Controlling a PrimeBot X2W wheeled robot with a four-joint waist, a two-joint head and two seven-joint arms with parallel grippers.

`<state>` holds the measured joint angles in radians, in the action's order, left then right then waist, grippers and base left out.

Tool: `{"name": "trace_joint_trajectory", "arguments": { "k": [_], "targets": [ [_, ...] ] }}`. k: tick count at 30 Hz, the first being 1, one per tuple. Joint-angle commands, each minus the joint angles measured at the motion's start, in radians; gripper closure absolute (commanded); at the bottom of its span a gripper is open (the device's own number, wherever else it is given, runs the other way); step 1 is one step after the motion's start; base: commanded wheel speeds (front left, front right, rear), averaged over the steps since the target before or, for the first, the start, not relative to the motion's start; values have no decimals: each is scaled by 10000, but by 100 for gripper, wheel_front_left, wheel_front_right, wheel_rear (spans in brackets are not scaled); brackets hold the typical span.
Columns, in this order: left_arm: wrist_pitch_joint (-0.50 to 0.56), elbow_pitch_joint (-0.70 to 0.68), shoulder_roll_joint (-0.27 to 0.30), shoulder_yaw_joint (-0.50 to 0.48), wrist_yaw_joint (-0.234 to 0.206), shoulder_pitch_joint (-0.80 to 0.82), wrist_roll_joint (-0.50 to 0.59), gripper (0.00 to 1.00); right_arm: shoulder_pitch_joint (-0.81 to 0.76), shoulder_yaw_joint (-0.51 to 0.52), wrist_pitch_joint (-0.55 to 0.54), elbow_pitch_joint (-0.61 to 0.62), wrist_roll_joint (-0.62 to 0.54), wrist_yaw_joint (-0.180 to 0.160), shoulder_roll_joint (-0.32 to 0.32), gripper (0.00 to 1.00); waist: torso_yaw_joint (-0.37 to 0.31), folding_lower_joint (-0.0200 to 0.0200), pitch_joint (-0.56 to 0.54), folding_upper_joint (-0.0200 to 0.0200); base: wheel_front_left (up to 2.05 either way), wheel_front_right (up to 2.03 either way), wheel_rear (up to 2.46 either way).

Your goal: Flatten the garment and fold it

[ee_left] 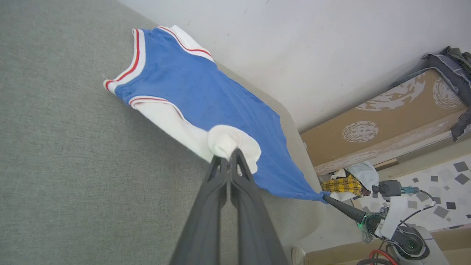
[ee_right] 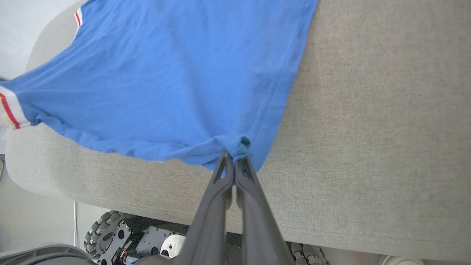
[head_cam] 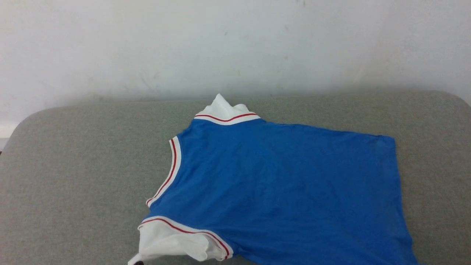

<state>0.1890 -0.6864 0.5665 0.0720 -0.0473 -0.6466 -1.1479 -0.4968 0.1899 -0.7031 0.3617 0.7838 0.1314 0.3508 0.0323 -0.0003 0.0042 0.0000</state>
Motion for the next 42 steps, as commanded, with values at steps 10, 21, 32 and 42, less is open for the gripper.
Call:
{"name": "trace_joint_trajectory", "arguments": {
  "k": [10,21,32,42],
  "targets": [
    [214,456,374,588,257,2985,1425,100,1750,-6,804,556,-957,-7,-38,100,-139,3,1058,0,0,0,0],
    [494,3121,67,1521,660,7715,2871,100,4236,-463,2134,-836,-1856,-7,346,100,-613,3,3237,0,0,0,0],
    [57,6338,-670,2492,1061,9716,3859,100,5488,-1377,2938,-2531,-2082,-7,642,100,-832,3,4240,0,0,0,0],
    [-311,7904,-1085,2713,857,10180,4186,0,5762,-1612,3290,-3107,-1891,-7,732,0,-852,3,4122,0,0,0,0]
  ]
}}
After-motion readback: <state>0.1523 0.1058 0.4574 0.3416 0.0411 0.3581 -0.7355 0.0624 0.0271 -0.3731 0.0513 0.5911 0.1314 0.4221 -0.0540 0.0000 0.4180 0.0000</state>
